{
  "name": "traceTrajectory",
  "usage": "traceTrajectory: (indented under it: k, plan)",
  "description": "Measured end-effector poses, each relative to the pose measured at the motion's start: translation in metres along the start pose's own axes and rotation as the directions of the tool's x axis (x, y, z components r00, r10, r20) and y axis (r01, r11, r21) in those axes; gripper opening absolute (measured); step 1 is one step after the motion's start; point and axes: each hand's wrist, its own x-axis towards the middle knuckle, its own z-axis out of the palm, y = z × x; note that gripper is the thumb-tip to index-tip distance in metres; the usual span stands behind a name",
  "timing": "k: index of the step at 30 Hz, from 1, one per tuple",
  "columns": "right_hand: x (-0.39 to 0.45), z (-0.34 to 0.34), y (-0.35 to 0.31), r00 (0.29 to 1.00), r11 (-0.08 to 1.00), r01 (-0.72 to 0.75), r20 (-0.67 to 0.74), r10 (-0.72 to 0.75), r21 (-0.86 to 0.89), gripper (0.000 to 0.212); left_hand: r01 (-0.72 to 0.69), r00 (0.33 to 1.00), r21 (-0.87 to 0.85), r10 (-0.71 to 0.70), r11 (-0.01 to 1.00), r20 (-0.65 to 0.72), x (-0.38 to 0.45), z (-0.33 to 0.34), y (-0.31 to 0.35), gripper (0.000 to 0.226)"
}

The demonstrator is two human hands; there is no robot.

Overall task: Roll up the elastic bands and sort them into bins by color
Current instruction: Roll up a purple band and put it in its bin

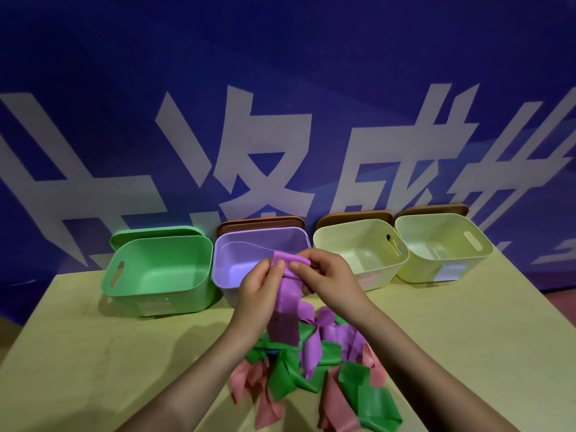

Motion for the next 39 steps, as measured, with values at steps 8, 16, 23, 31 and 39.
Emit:
traceTrajectory:
  k: [8,16,23,31,39]
  plan:
    - [-0.002,0.005,0.003,0.999,0.998,0.029,-0.020,-0.027,0.059,0.014,-0.080,0.997,0.084,0.082,0.993,-0.011,0.003,-0.006,0.000,0.023]
    - [-0.005,0.011,0.004,0.971,0.959,0.178,-0.119,-0.207,-0.219,0.023,0.220,0.973,-0.247,-0.230,0.944,-0.011,0.005,-0.004,0.002,0.021]
    - [-0.002,-0.004,0.007,0.902,0.745,0.388,0.057,-0.428,-0.542,0.033,0.390,0.920,-0.354,-0.374,0.850,0.115,0.002,-0.007,0.001,0.053]
    - [0.006,-0.013,0.003,0.819,0.572,0.516,0.170,-0.548,-0.638,0.029,0.376,0.927,-0.381,-0.333,0.845,0.176,0.005,-0.009,0.002,0.043]
    - [0.001,-0.026,0.000,0.905,0.760,0.423,0.280,-0.322,-0.493,0.037,0.361,0.933,-0.383,-0.334,0.850,0.136,0.004,-0.005,-0.001,0.022]
